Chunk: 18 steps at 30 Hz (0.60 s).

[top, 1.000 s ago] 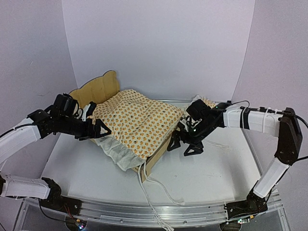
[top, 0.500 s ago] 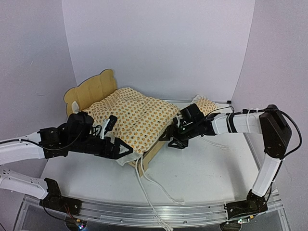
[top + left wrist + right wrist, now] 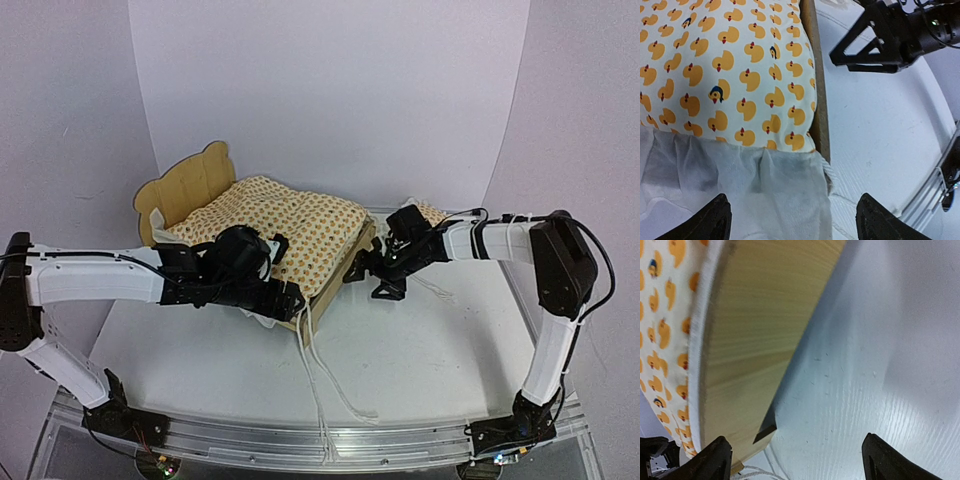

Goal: Set up the pet bed

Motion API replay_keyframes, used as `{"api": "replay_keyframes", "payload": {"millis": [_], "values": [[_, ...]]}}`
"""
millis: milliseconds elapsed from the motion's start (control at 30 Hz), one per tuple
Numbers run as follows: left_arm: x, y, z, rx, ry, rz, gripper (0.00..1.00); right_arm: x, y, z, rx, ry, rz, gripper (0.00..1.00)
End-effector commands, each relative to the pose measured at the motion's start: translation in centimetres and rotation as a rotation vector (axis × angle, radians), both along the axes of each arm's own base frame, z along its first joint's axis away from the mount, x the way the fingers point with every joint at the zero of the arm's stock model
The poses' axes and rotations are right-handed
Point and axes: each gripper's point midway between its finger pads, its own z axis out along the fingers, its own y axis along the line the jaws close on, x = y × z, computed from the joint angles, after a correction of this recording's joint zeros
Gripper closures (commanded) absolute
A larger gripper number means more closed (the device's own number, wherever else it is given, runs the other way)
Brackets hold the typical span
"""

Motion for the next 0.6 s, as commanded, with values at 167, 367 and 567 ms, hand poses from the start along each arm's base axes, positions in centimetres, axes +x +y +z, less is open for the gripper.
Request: {"api": "replay_keyframes", "payload": {"millis": [167,367,567], "values": [[1.9,-0.6,-1.1,0.145,-0.06,-0.007,0.29,-2.4,3.5,2.9,0.198,0.021,0.025,0.02],[2.1,0.2,-2.7,0.182,-0.037,0.04,0.46,-1.2,5.6,3.0,0.362,0.022,-0.017,0.02],[3.2,2.7,-4.3,0.251,-0.014,0.125,0.72,-0.6,7.9,3.0,0.504,0.031,-0.02,0.02]]}}
